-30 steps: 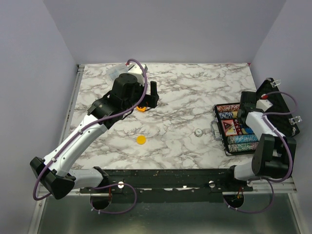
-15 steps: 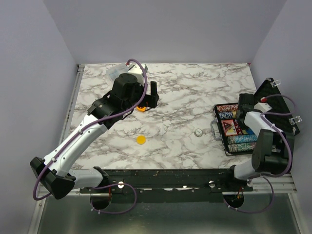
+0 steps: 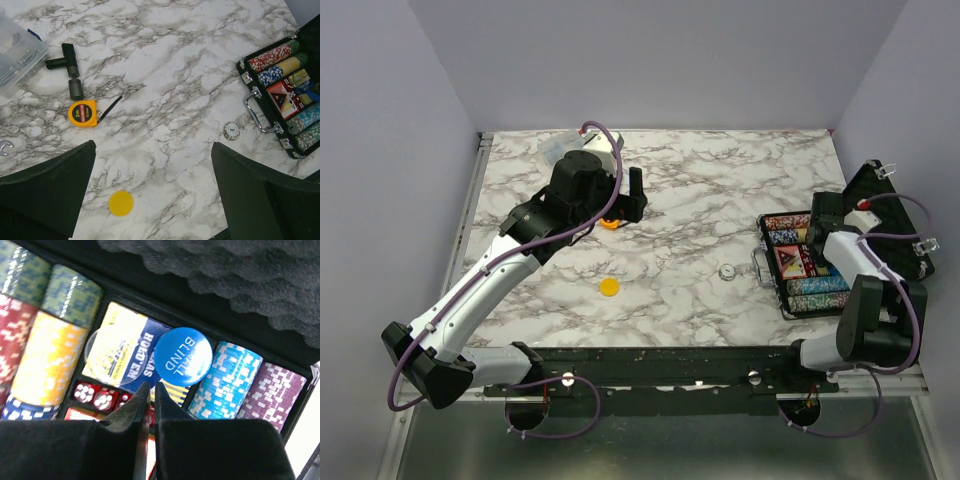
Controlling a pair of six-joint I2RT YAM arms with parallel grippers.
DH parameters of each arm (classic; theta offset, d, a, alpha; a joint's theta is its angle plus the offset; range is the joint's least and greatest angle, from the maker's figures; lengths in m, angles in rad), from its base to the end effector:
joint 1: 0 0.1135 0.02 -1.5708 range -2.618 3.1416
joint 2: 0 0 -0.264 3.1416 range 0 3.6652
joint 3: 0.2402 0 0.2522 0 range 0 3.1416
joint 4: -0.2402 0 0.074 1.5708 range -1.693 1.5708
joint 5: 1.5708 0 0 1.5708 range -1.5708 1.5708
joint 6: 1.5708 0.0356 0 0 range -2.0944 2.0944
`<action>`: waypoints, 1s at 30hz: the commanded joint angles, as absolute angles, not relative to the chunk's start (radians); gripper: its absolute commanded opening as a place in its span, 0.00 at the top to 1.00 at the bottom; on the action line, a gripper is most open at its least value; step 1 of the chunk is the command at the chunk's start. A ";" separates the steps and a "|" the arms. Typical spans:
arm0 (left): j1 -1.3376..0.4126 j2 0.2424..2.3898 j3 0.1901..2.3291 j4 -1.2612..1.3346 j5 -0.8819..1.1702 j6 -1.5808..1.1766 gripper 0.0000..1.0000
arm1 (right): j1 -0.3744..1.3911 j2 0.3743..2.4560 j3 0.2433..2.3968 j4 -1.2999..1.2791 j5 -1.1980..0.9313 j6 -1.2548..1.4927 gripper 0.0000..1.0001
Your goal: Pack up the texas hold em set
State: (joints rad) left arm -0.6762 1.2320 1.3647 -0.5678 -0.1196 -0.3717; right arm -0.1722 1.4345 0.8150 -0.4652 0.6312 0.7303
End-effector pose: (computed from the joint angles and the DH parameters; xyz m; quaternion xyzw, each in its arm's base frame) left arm 0.2103 -0.1633 0.4083 0.0959 0.8367 -0.2250 0.4900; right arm 0.2589 -0.0663 0.1908 0.4696 0.7977 -0.2266 0.3029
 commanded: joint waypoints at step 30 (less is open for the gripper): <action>-0.654 1.172 1.449 -0.566 -0.253 -0.391 0.02 | 0.880 1.605 1.023 -0.424 0.321 0.713 0.26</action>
